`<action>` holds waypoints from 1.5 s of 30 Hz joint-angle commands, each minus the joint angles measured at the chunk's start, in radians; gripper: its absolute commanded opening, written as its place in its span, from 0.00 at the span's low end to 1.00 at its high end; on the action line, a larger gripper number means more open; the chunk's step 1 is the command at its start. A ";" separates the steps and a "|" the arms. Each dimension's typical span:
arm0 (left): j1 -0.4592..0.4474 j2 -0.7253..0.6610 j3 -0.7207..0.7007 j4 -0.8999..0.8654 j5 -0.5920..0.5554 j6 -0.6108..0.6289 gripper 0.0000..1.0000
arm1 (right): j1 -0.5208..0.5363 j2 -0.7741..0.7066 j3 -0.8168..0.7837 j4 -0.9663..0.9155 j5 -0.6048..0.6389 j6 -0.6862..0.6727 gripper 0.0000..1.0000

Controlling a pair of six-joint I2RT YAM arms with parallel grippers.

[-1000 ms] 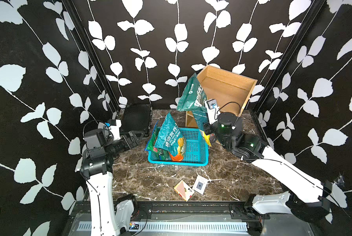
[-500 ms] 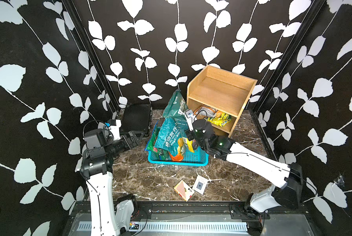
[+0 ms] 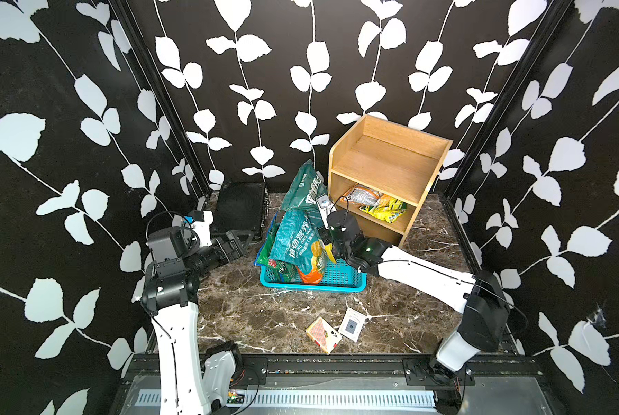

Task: Take down the fertilizer bag from the shelf
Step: Place the fertilizer bag in the storage box.

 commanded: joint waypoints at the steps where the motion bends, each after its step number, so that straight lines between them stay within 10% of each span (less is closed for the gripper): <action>1: 0.005 -0.011 0.019 -0.001 0.004 0.015 0.99 | 0.001 -0.041 -0.065 0.306 -0.007 0.032 0.00; 16: 0.006 -0.013 0.018 -0.002 0.005 0.015 0.99 | -0.020 0.014 -0.458 0.766 -0.123 0.093 0.00; 31: 0.005 -0.013 0.018 -0.001 0.005 0.015 0.99 | -0.018 0.077 -0.521 0.846 -0.201 0.166 0.00; 38: 0.005 -0.014 0.018 -0.001 0.004 0.015 0.99 | 0.048 0.062 -0.452 0.732 -0.216 0.163 0.48; 45: 0.006 -0.015 0.019 -0.004 0.005 0.016 0.99 | 0.115 -0.048 -0.225 0.382 -0.210 0.111 0.70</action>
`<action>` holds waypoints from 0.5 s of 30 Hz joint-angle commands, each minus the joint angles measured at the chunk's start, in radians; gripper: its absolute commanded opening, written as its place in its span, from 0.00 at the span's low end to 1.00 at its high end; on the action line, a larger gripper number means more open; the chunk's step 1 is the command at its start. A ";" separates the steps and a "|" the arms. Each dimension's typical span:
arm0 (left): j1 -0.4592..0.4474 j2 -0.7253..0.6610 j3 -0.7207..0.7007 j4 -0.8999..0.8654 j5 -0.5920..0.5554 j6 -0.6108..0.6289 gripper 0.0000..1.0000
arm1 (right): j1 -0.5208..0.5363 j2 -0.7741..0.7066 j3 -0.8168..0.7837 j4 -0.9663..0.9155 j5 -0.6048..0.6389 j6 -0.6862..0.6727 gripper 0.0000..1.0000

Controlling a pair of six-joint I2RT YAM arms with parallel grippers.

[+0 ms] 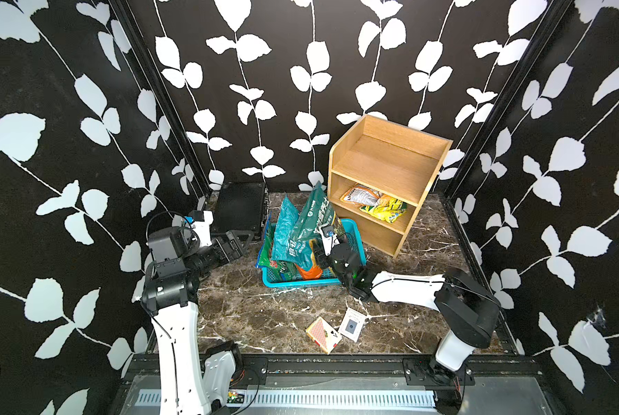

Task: Take down the fertilizer bag from the shelf
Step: Place the fertilizer bag in the storage box.

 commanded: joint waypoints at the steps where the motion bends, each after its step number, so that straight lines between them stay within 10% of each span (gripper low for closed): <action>1: 0.007 -0.017 0.018 -0.003 0.002 0.017 0.99 | 0.061 -0.145 0.162 -0.127 -0.101 -0.019 0.72; 9: 0.006 -0.029 0.017 -0.021 -0.017 0.031 0.99 | 0.058 -0.416 0.372 -0.678 0.031 0.023 0.94; 15: 0.006 -0.026 0.013 -0.019 -0.016 0.027 0.99 | 0.038 -0.641 0.179 -0.801 0.284 0.119 1.00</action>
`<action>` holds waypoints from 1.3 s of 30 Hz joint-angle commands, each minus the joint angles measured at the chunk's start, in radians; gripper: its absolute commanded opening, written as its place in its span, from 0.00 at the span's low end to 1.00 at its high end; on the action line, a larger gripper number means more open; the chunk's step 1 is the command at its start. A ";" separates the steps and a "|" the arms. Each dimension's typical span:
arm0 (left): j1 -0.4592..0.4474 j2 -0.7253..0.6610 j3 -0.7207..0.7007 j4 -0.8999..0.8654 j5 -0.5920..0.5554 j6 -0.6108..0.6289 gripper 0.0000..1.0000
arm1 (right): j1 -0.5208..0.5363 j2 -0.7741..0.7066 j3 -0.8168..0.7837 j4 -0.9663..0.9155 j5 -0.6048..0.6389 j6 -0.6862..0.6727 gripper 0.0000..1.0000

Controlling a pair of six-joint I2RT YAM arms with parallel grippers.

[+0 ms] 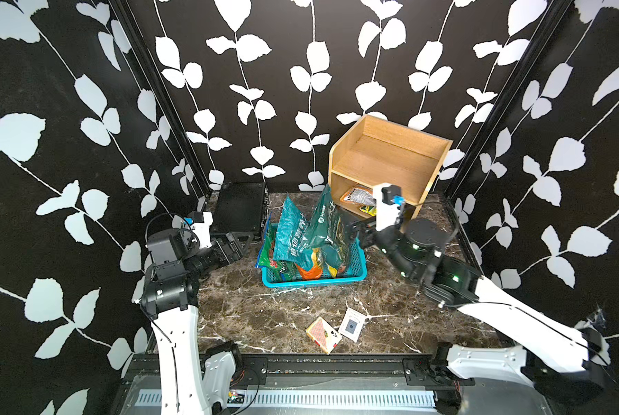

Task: Take down the fertilizer bag from the shelf
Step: Place the fertilizer bag in the storage box, then pick up the fertilizer bag from the shelf.

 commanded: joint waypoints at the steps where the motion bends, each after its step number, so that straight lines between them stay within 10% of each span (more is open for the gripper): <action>1: 0.006 -0.008 0.013 -0.007 0.002 0.015 0.99 | -0.039 -0.056 -0.117 -0.137 0.101 0.086 1.00; 16: 0.013 -0.013 0.006 -0.003 -0.002 0.010 0.99 | -0.218 0.070 -0.186 0.045 0.115 0.295 1.00; 28: 0.016 -0.019 -0.002 0.003 0.004 0.003 0.99 | -0.628 0.320 -0.095 0.222 -0.544 0.804 0.96; 39: 0.016 -0.021 -0.002 -0.003 0.002 0.007 0.99 | -0.637 0.365 -0.059 0.215 -0.576 0.780 0.82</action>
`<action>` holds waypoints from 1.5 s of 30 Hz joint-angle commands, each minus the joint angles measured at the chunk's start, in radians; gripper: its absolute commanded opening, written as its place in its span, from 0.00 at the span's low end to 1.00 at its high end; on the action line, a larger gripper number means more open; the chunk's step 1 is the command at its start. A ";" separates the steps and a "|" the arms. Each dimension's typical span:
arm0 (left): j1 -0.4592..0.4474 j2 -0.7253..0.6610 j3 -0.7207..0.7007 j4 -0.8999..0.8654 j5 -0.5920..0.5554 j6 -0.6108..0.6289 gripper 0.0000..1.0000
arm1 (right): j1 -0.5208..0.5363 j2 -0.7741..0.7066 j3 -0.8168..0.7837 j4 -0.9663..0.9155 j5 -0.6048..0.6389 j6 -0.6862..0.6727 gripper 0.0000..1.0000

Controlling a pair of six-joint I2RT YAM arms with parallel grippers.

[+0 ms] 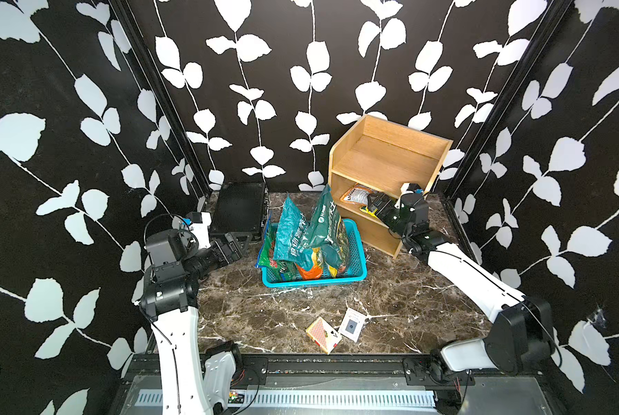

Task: Take down the fertilizer bag from the shelf
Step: Pick up the fertilizer bag from the shelf.

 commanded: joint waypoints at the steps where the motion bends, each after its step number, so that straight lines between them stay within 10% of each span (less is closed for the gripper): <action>1: 0.005 -0.012 -0.002 -0.003 0.006 0.006 0.99 | -0.013 0.026 0.067 0.021 -0.040 0.010 0.77; 7: 0.005 -0.010 -0.002 -0.002 0.008 0.006 0.99 | -0.001 0.041 0.087 0.002 -0.040 -0.048 0.54; 34: 0.005 -0.011 -0.002 -0.003 0.010 0.006 0.99 | 0.067 0.111 0.146 -0.082 0.255 -0.215 0.70; 38: 0.005 -0.009 -0.002 -0.002 0.008 0.006 0.99 | 0.067 0.125 0.156 -0.073 0.277 -0.265 0.47; 41: 0.006 -0.010 -0.003 -0.002 0.009 0.006 0.99 | 0.068 0.138 0.164 -0.078 0.264 -0.306 0.06; 45: 0.006 -0.009 -0.002 -0.002 0.010 0.006 0.99 | 0.067 0.139 0.203 -0.080 0.241 -0.335 0.00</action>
